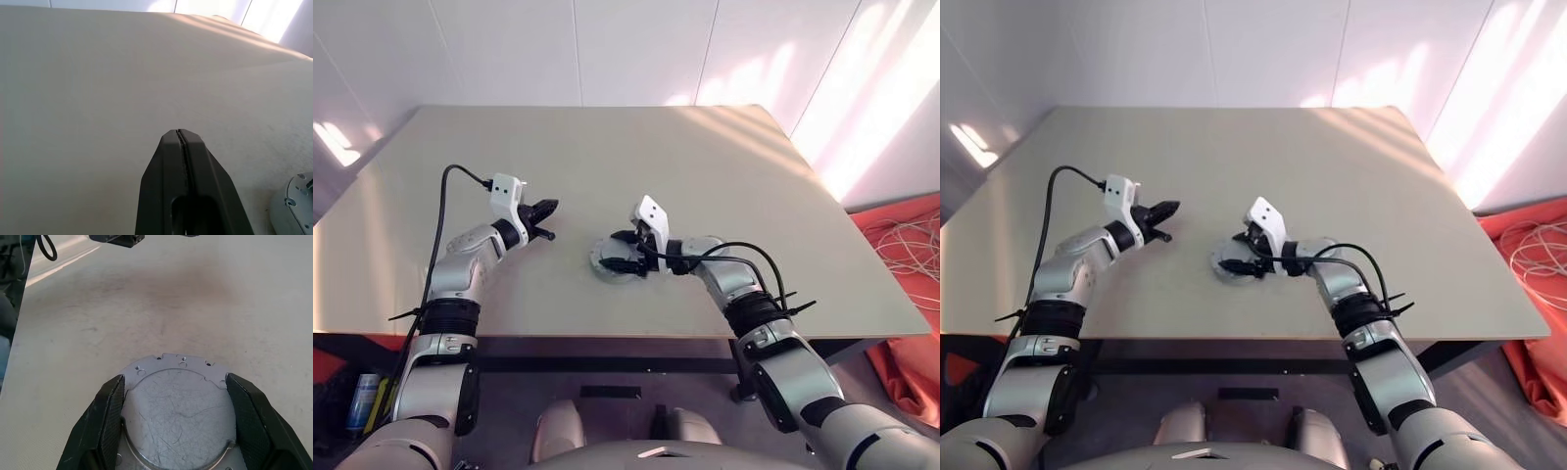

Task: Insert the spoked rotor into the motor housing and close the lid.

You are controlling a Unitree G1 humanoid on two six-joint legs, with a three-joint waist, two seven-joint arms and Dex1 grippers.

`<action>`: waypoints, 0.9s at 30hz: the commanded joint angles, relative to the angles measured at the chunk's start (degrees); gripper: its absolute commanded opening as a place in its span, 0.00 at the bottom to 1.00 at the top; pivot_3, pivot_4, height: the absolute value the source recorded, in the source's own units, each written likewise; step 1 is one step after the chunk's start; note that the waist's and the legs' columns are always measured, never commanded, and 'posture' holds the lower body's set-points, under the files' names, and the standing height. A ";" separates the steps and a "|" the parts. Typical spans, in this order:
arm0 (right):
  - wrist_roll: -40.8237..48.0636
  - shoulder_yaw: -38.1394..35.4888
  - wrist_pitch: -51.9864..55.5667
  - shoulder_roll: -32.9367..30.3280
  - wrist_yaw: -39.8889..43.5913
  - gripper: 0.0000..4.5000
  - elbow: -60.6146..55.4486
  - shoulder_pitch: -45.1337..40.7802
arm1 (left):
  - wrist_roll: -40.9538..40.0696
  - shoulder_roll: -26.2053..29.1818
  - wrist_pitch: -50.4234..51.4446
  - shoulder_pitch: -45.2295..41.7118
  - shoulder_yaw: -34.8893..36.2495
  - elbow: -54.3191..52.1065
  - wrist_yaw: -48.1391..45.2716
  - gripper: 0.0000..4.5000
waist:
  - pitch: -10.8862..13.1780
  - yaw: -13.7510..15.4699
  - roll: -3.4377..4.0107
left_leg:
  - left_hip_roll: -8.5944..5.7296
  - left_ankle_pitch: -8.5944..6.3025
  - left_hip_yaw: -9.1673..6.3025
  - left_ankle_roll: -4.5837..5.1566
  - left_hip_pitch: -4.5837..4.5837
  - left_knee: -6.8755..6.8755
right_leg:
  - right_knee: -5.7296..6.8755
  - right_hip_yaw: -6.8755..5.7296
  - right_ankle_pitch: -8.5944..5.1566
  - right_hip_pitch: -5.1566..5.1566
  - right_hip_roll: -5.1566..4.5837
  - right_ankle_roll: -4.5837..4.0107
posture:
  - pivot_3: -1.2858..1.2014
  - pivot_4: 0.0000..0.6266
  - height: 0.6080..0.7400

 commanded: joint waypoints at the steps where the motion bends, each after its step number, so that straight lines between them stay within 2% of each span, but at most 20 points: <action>1: 0.54 0.68 3.68 -0.73 2.10 0.70 -0.80 1.97 | 0.01 0.17 -1.19 -1.49 0.16 -1.05 -0.02 0.00 | 0.00 0.00 0.00 | 0.00 -0.01 0.00 0.01 -0.05 0.00 | 0.00 0.00 -0.02 -0.04 0.00 -0.03 | 0.52 0.00 1.00; 12: -4.43 3.50 -0.94 -1.66 -1.00 0.70 1.83 2.54 | -0.02 0.33 -1.35 -1.36 0.41 -1.09 0.10 0.00 | 0.00 -0.02 -0.01 | -0.01 -0.10 0.03 -0.17 -0.06 -0.05 | 0.02 0.00 -0.26 -0.04 0.00 -0.07 | 0.52 0.00 1.00; 17: -5.96 4.03 -2.78 -0.99 -4.01 0.70 4.76 2.17 | -0.05 0.40 -1.22 -1.21 0.40 -1.36 0.13 0.00 | 0.00 -0.05 -0.01 | 0.01 -0.13 0.02 -0.11 0.25 -0.05 | 0.07 -0.01 -0.28 0.17 0.00 -0.01 | 0.52 0.00 1.00; 19: -6.48 4.24 -3.55 -0.85 -5.08 0.70 5.79 2.03 | -0.06 0.41 -1.17 -1.21 0.39 -1.40 0.15 0.00 | -0.01 -0.13 -0.01 | 0.02 -0.11 0.02 -0.15 0.43 -0.05 | 0.10 -0.01 -0.48 0.31 0.00 0.34 | 0.52 0.00 1.00; 27: -6.22 4.85 -3.96 -0.87 -4.76 0.70 6.78 2.13 | -0.01 0.38 -1.12 -1.37 0.28 -1.20 0.09 0.00 | 0.00 -0.18 -0.01 | 0.04 -0.06 0.00 -0.23 1.03 -0.14 | 0.08 0.00 -0.51 0.86 0.00 0.40 | 0.52 0.00 1.00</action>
